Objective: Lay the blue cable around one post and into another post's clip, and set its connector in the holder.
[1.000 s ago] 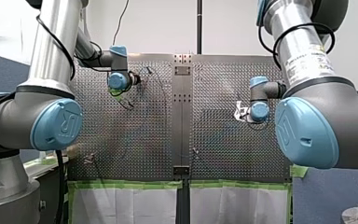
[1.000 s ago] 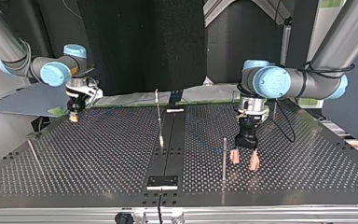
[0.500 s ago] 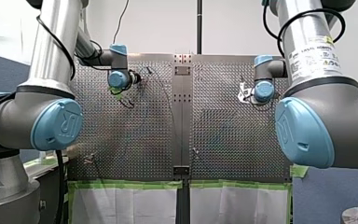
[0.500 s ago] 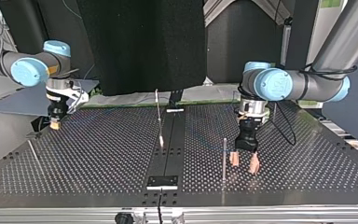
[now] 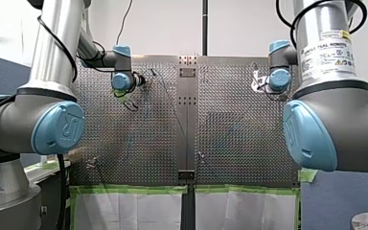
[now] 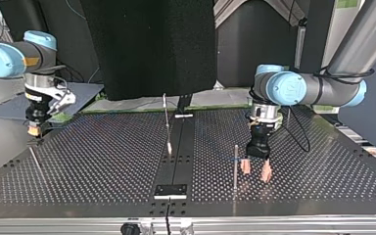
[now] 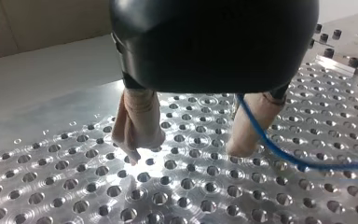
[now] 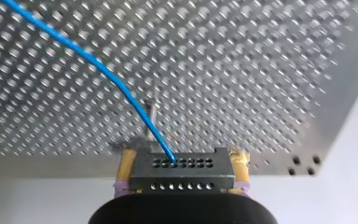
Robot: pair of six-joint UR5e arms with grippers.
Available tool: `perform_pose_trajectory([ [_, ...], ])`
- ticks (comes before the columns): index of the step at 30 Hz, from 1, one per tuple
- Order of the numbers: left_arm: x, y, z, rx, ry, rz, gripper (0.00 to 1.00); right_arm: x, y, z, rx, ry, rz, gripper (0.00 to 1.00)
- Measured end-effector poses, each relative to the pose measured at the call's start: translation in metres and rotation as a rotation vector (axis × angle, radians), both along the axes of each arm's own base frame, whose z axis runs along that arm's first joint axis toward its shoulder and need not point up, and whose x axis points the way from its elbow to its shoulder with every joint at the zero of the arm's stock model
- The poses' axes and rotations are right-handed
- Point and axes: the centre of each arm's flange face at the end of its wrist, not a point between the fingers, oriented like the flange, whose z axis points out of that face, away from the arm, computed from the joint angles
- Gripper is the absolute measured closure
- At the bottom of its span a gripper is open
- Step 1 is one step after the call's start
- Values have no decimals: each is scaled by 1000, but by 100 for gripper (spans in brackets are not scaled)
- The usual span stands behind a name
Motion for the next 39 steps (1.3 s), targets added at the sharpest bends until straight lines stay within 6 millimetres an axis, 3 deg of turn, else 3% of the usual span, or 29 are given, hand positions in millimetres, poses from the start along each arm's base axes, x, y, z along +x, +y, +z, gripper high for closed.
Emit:
perform_pose_trajectory([
  [11,0,-1,0,2,3,-1,0,-43,-11,-18,-10,-20,-28,100],
  [17,-1,-1,0,3,3,-1,0,-66,-20,-17,-14,-23,-26,100],
  [31,-3,-3,-3,19,26,2,0,-72,-58,-36,38,4,72,100],
  [39,-5,-2,-5,38,39,23,0,-79,-73,-30,7,7,127,100],
])
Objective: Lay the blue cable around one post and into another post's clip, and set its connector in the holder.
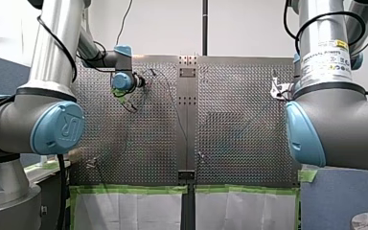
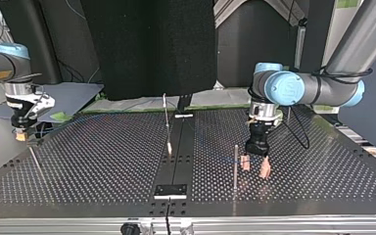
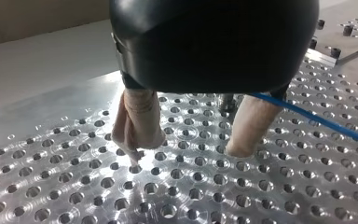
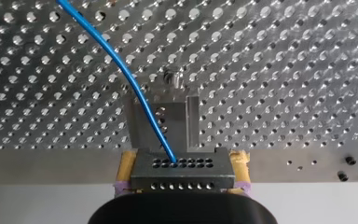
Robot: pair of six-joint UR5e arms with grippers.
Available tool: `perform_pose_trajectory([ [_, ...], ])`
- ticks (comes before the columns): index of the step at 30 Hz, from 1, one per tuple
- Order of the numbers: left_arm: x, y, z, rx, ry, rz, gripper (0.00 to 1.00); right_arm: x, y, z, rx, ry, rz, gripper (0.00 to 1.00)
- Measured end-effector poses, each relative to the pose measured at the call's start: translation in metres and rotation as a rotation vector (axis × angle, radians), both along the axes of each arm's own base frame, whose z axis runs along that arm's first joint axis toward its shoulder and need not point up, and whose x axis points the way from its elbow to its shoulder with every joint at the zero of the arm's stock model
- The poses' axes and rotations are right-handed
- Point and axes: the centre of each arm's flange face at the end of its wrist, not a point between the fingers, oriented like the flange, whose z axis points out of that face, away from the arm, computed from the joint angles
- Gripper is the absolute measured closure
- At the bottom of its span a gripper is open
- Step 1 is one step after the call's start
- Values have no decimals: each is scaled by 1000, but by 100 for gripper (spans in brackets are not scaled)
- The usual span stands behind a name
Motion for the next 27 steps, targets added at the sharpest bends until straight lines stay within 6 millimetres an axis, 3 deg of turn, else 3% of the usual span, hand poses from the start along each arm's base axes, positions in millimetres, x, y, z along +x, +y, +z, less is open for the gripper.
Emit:
perform_pose_trajectory([
  [27,-1,2,-1,8,13,12,0,1,-6,-19,17,14,243,100],
])
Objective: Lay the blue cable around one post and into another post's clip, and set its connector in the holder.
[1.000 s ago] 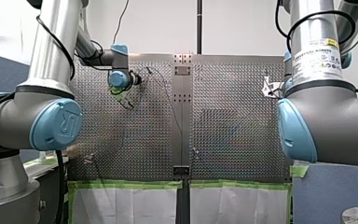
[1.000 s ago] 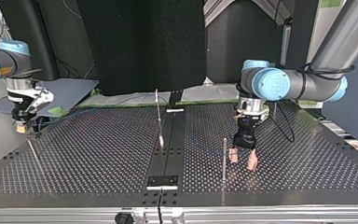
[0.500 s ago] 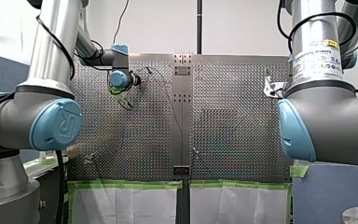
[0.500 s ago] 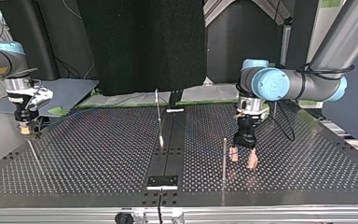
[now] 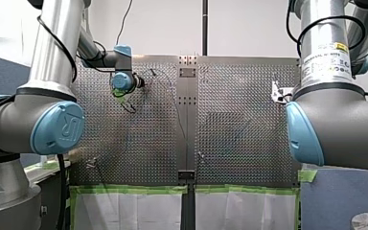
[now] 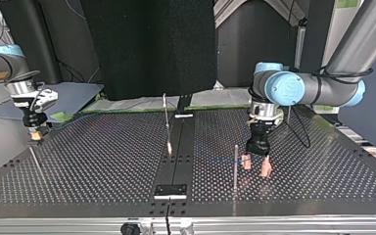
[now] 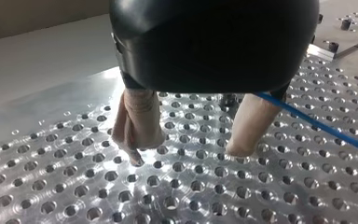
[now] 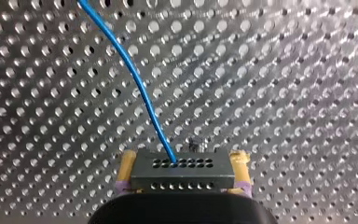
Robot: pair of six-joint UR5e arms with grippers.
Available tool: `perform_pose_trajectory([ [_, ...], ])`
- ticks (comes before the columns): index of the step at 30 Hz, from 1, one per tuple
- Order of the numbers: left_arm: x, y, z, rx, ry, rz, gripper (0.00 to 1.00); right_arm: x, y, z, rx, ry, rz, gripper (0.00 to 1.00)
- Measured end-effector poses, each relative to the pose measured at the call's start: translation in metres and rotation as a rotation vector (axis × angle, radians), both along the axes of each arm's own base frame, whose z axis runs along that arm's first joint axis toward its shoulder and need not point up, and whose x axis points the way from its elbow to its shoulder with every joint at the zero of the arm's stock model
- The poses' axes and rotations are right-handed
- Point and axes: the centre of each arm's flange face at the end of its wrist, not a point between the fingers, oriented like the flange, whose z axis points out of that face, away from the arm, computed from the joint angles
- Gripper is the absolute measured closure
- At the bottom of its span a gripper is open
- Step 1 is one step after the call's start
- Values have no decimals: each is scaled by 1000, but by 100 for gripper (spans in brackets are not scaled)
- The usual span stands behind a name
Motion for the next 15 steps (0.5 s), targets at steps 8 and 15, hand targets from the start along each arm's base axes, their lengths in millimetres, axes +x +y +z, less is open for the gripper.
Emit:
perform_pose_trajectory([
  [8,0,1,0,3,0,3,0,-8,-1,2,5,9,4,100],
  [15,1,3,0,3,-2,5,0,-19,-4,5,1,20,-10,100],
])
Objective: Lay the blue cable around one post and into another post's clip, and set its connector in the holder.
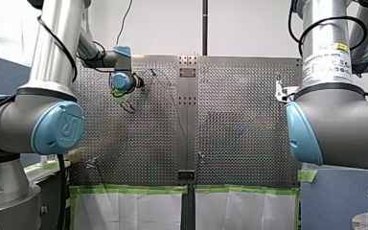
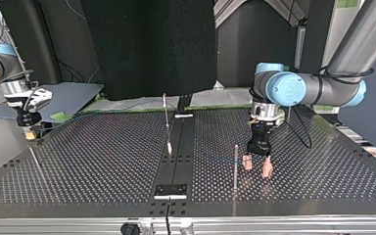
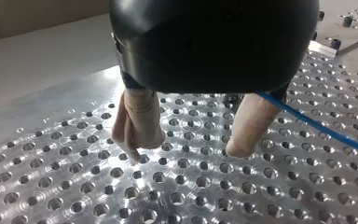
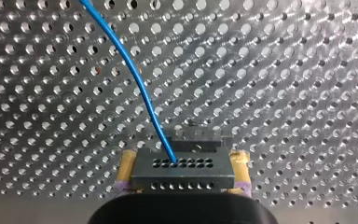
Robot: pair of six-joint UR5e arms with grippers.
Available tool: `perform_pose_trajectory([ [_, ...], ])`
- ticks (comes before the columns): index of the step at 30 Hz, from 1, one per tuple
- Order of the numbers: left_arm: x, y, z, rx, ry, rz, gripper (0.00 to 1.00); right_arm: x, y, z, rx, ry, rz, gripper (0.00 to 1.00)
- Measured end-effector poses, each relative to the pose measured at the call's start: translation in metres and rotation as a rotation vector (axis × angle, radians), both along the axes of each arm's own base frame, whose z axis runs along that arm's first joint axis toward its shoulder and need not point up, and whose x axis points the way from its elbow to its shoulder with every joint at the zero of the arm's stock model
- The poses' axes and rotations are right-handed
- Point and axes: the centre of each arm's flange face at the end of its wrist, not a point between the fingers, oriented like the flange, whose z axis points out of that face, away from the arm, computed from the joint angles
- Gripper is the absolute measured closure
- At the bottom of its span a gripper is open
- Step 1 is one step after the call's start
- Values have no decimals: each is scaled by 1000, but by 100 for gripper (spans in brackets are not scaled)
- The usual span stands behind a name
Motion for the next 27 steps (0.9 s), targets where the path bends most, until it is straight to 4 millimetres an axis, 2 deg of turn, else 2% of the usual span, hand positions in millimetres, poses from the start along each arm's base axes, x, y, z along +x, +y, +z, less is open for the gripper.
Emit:
perform_pose_trajectory([
  [27,1,2,0,2,-1,-2,0,-6,-10,11,-35,12,-9,100],
])
